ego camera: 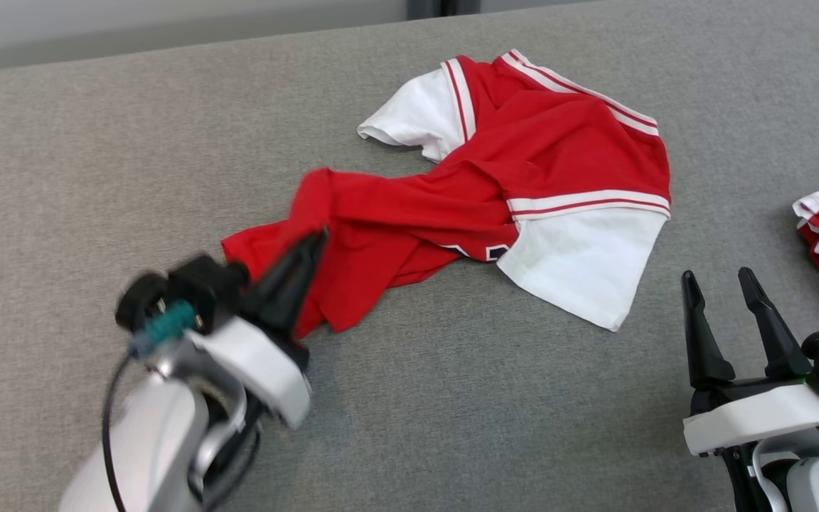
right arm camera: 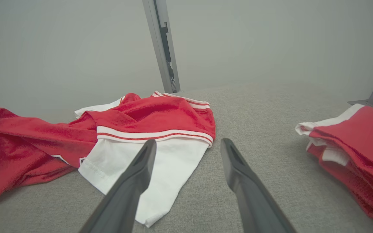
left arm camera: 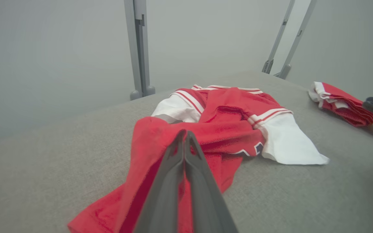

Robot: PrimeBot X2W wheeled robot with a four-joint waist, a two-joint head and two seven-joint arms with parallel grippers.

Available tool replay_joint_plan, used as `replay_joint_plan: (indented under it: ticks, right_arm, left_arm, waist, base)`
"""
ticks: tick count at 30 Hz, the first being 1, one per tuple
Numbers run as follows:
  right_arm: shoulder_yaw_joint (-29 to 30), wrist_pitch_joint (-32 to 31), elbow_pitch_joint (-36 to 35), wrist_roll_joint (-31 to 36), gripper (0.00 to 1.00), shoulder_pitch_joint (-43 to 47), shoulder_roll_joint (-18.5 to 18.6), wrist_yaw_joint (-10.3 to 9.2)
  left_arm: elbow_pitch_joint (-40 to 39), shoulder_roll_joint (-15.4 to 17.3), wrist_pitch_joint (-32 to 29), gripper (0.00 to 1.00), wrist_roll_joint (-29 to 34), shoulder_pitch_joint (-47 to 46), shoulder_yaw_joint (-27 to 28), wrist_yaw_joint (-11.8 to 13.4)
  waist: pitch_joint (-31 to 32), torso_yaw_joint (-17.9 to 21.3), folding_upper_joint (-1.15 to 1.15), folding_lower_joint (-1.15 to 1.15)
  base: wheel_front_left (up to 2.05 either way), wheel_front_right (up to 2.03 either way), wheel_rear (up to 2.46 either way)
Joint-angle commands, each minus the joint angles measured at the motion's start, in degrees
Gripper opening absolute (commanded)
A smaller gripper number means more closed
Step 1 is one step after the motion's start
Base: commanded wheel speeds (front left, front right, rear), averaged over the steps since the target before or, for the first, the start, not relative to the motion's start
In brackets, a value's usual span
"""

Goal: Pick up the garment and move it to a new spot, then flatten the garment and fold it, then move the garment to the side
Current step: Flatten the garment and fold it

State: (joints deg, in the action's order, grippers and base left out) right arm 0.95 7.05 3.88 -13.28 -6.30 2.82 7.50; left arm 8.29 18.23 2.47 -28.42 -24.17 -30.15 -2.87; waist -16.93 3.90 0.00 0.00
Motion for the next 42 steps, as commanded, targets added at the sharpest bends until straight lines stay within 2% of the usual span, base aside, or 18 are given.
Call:
replay_joint_plan:
  ticks: [1,6,13,19,27,28,29,31,36,42]
  right_arm:
    - [0.28,-0.33,-0.57,-0.21,1.00,0.61,0.25,-0.02]
    - [0.79,-1.10,-1.20,-0.01,1.00,0.81,0.26,-0.02]
    - [1.42,-2.05,-1.66,0.08,1.00,1.10,0.24,-0.02]
    - [2.14,-2.94,-1.73,-0.06,1.00,1.44,0.24,-0.02]
    - [1.99,-3.12,-0.82,-1.06,1.00,1.21,0.24,-0.02]
    - [2.00,-3.06,-0.62,-1.16,1.00,1.19,0.25,-0.02]
    - [2.02,-2.99,-0.51,-1.25,1.00,1.22,0.24,-0.02]
    - [2.32,-2.84,-0.25,-1.26,1.00,1.33,0.25,-0.02]
    - [3.20,-2.38,-0.76,0.33,1.00,1.57,0.25,-0.02]
    - [3.13,-1.82,-2.20,3.09,1.00,1.39,0.24,-0.02]
  left_arm:
    - [-3.28,1.03,-1.24,0.00,-0.61,2.84,-0.20,0.93]
    - [-14.86,3.74,-7.43,0.00,-2.84,12.98,-1.64,4.12]
    - [-19.89,6.56,-12.28,0.00,-5.72,20.96,-1.67,7.20]
    - [-17.29,7.84,-12.25,0.00,-6.46,23.65,-0.19,9.07]
    - [-7.15,3.44,-7.98,0.00,-8.70,22.64,-1.26,6.51]
    - [-6.17,2.83,-7.12,0.52,-8.82,22.41,-1.16,6.53]
    - [-5.42,2.28,-6.20,1.00,-8.71,22.19,-0.91,6.75]
    - [-4.80,0.96,-3.74,1.00,-8.88,21.82,-0.06,7.38]
    - [-5.29,0.18,0.56,1.00,-8.74,22.01,2.64,9.27]
    - [-8.21,-0.13,7.14,1.00,-6.50,20.39,7.05,13.58]
  waist:
    - [0.54,-0.86,0.00,0.00]
    - [0.99,-2.31,0.00,0.00]
    - [1.95,-3.23,0.00,0.00]
    - [2.00,-3.34,0.00,0.00]
    - [1.41,-2.70,0.00,0.00]
    - [1.48,-2.60,0.00,0.00]
    - [1.54,-2.53,0.00,0.00]
    - [1.69,-2.51,0.00,0.00]
    - [2.60,-2.84,0.00,0.00]
    - [4.35,-3.58,0.00,0.00]
  base:
    - [0.00,0.00,0.00]
    - [0.00,0.00,0.00]
    - [0.00,0.00,0.00]
    - [0.00,0.00,0.00]
    - [0.00,0.00,0.00]
    - [0.00,0.00,0.00]
    - [0.00,0.00,0.00]
    - [0.00,0.00,0.00]
    - [0.00,0.00,0.00]
    - [0.00,0.00,0.00]
